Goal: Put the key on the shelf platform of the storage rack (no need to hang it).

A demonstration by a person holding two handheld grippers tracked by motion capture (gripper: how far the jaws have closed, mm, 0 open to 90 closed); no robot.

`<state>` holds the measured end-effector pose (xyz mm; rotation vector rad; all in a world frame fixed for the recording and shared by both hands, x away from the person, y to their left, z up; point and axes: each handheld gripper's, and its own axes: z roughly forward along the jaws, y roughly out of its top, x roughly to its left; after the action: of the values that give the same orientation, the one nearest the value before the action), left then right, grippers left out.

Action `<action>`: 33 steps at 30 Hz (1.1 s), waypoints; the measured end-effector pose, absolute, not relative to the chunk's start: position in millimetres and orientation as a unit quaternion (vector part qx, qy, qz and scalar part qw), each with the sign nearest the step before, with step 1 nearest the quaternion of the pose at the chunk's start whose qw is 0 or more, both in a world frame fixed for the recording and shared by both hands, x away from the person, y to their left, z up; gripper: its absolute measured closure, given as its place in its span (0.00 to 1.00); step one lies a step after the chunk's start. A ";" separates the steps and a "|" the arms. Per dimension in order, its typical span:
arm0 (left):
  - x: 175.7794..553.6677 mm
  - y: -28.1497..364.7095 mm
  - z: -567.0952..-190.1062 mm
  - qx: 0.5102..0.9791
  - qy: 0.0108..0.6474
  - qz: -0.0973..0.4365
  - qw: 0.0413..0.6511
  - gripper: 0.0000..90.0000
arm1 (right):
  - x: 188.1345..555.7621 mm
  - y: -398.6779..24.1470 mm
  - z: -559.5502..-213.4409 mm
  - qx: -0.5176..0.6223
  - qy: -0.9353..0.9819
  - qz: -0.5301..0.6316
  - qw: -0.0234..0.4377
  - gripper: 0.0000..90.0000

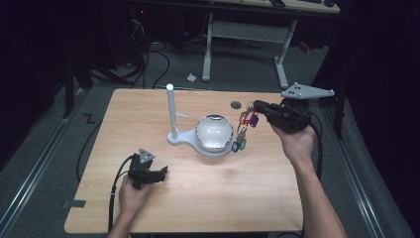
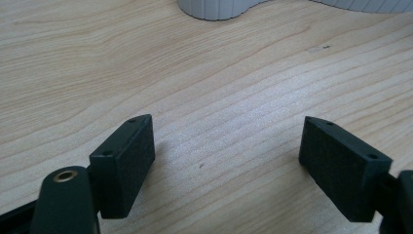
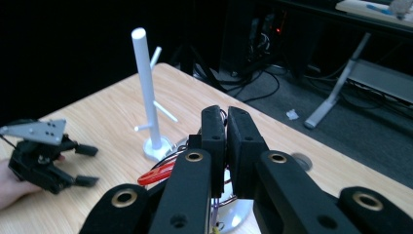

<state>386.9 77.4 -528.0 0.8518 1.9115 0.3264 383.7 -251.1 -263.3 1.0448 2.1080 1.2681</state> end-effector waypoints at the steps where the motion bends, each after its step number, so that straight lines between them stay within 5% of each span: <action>1: 386.9 77.5 -528.0 0.351 0.787 0.134 0.490 0.23 | 386.8 -248.0 -262.5 0.379 0.767 0.463 0.231 0.97; 15: 386.4 77.3 -527.9 0.350 0.787 0.133 0.490 0.23 | 419.5 -215.0 -258.7 0.372 0.776 0.458 0.222 0.97; 33: 385.9 76.8 -527.5 0.349 0.789 0.129 0.489 0.23 | 449.5 -187.2 -306.2 0.390 0.791 0.434 0.184 0.97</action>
<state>385.9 76.8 -527.5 0.8488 1.9177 0.3132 449.5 -187.2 -306.2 1.1010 2.2300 1.2246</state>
